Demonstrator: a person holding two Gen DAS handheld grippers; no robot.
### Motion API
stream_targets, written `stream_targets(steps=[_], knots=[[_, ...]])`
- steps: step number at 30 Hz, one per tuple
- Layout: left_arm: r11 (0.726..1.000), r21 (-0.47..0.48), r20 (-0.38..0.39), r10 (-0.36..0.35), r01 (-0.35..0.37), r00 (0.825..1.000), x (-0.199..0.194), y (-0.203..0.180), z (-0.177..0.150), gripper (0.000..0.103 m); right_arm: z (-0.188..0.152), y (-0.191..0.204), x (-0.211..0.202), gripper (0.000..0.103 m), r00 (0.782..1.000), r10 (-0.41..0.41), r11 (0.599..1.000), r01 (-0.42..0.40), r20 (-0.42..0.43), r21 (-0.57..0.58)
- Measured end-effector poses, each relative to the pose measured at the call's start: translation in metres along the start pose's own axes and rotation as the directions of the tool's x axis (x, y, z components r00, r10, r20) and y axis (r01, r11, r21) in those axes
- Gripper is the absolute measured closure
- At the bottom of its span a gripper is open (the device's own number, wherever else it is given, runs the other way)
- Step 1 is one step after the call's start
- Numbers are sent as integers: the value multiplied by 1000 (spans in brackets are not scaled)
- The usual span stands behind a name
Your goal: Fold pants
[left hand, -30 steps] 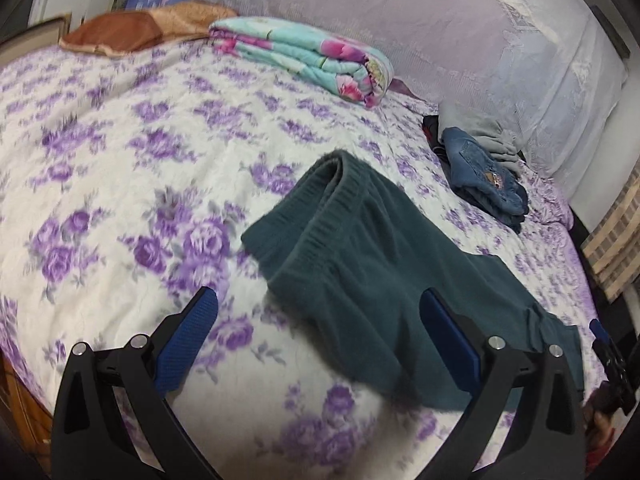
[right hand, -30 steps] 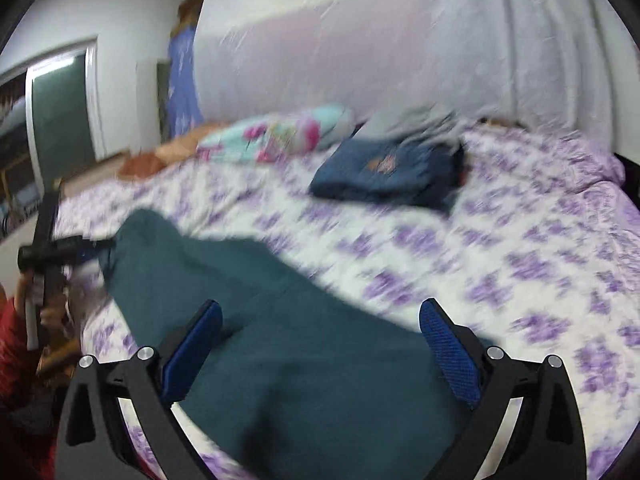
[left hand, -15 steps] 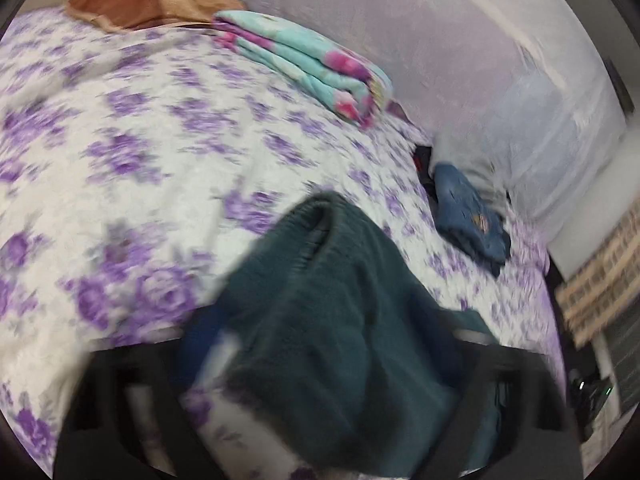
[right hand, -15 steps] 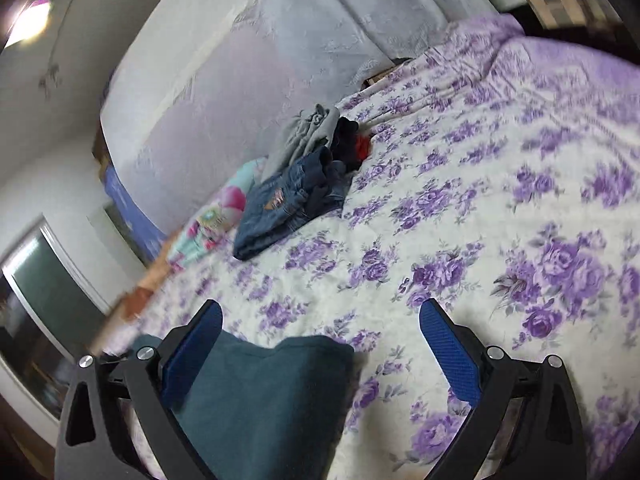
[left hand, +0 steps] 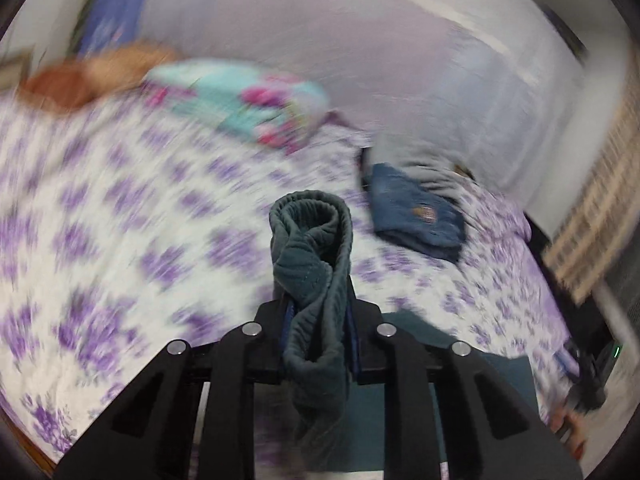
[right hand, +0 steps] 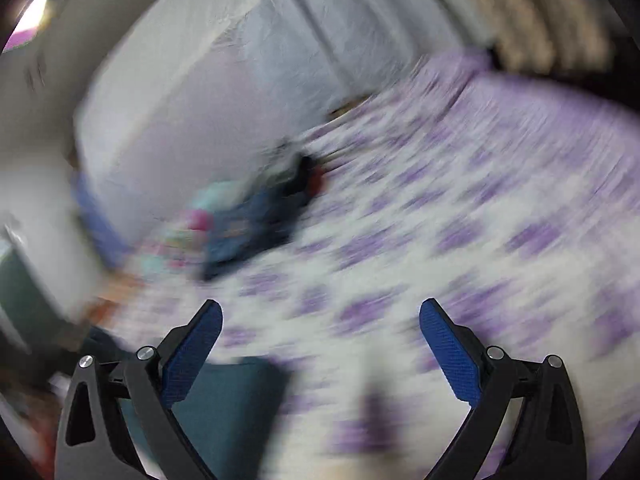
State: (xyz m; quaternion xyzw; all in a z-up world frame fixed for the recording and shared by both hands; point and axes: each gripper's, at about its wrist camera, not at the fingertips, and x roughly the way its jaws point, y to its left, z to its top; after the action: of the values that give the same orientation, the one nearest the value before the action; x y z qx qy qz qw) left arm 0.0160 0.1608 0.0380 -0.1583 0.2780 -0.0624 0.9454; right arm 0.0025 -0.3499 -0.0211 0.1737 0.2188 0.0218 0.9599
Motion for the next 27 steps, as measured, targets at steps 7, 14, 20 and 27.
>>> stream_targets(steps=[7, 14, 20, 27], knots=[[933, 339, 20, -132, 118, 991, 5, -163, -10, 86, -5, -68, 21, 4, 991, 43, 980, -17, -123, 198], [750, 621, -177, -146, 226, 973, 61, -304, -124, 55, -11, -81, 10, 4, 988, 146, 959, -129, -49, 252], [687, 704, -87, -169, 181, 982, 35, -309, -155, 9, -8, -84, 9, 4, 983, 181, 952, -166, -35, 259], [841, 541, 45, -34, 4, 998, 31, -247, -98, 5, -9, -79, 6, 4, 986, 161, 959, -149, -32, 241]])
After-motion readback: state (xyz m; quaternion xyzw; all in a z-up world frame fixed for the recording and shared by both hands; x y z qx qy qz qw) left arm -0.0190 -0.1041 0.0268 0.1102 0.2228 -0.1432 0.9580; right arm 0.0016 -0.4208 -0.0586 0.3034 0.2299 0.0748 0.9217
